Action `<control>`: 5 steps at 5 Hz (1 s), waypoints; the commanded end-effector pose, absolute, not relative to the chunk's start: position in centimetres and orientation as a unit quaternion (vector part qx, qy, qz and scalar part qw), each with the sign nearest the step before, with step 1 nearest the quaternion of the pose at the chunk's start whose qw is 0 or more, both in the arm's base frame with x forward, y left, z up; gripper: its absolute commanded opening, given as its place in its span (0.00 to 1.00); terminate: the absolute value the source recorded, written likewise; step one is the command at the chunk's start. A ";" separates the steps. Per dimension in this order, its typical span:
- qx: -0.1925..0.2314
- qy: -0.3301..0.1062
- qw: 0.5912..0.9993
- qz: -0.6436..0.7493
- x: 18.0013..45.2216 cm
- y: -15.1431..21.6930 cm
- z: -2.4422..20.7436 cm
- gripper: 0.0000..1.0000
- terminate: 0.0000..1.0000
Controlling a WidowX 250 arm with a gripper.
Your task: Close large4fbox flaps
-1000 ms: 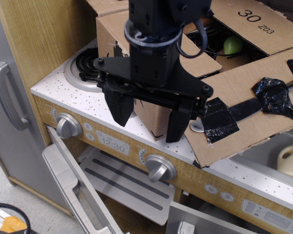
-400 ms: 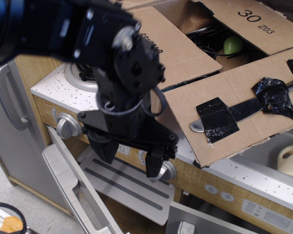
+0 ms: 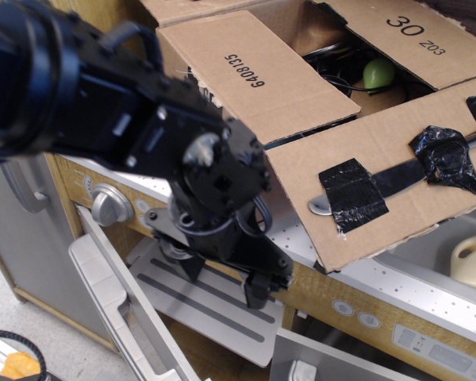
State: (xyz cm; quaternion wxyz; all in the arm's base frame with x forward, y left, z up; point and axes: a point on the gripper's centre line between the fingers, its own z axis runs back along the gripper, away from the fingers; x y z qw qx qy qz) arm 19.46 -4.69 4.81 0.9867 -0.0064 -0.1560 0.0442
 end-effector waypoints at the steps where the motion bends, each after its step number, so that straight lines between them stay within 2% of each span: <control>1: -0.033 -0.210 0.977 0.024 22.2 -7.0 4.6 1.00 0.00; 2: -0.050 -0.221 0.974 -0.005 24.1 -8.6 4.6 1.00 0.00; 3: -0.043 -0.232 0.972 -0.015 26.0 -9.4 6.1 1.00 0.00; 5: -0.031 -0.209 0.977 0.035 26.0 -10.6 10.4 1.00 0.00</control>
